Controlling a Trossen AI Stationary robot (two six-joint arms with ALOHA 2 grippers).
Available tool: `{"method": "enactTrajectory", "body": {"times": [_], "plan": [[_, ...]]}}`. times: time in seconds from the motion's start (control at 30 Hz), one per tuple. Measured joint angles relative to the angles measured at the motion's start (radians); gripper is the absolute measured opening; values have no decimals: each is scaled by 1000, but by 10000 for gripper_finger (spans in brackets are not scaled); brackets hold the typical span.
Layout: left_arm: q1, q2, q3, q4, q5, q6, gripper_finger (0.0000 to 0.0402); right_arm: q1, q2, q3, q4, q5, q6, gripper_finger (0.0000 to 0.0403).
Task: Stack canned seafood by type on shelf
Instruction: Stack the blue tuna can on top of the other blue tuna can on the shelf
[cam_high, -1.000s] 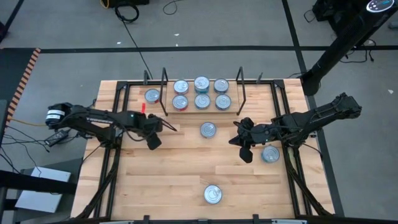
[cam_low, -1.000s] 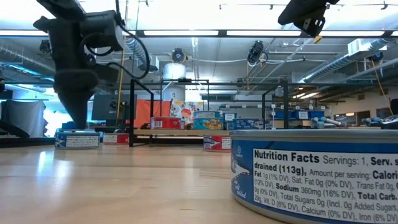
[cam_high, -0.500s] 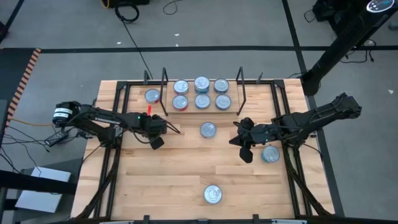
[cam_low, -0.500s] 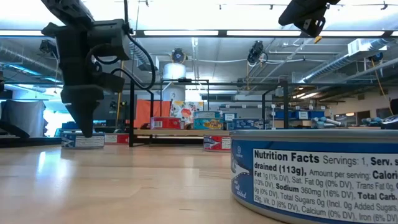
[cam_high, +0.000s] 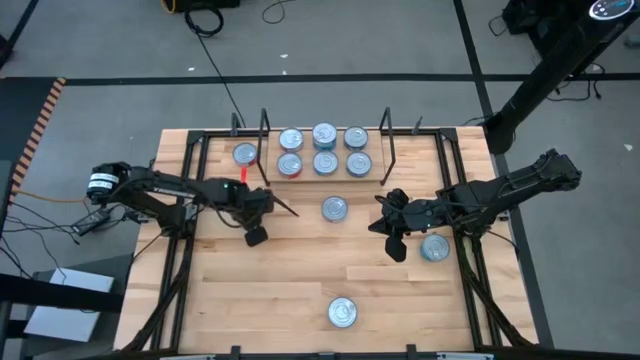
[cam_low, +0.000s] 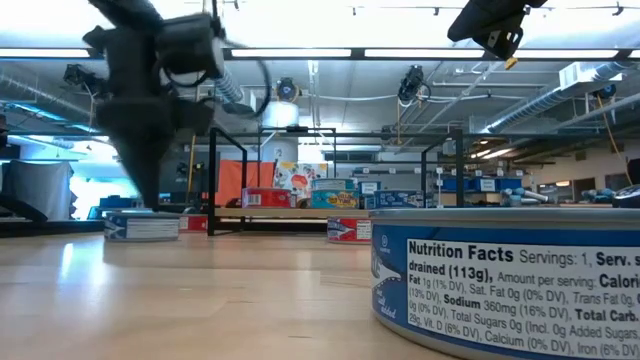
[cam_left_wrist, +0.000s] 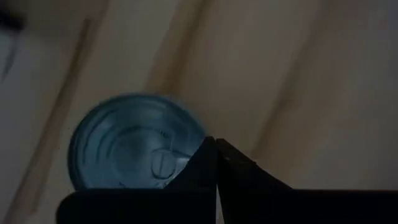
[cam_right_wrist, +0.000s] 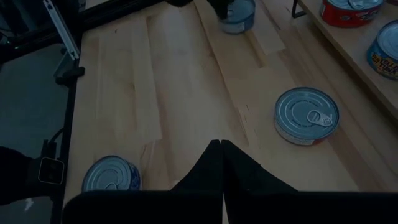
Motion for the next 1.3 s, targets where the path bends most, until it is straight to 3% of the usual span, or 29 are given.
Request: {"method": "enactTrajectory", "body": {"times": [0.27, 0.33, 0.47, 0.6, 0.97, 1.17, 1.3], "plan": [[-26, -2, 73, 146, 238, 26, 1, 0, 0, 0, 1, -1, 0, 3], [-32, -2, 89, 164, 255, 20, 1, 0, 0, 0, 1, -4, 0, 3], [-40, -3, 107, 75, 124, -50, 5, 0, 0, 0, 1, -22, 0, 3], [-48, 5, 107, -42, -6, -86, 33, 0, 0, 0, 1, -22, 0, 3], [-51, 151, 106, -53, -88, -54, 125, 0, 0, 0, 9, -18, -23, 3], [-56, 219, 112, -26, -89, -52, 125, 0, 0, 0, 9, -18, -23, 3], [-65, 222, 110, 4, -101, -53, 103, 0, 0, 0, 9, -17, -19, 3]]}}
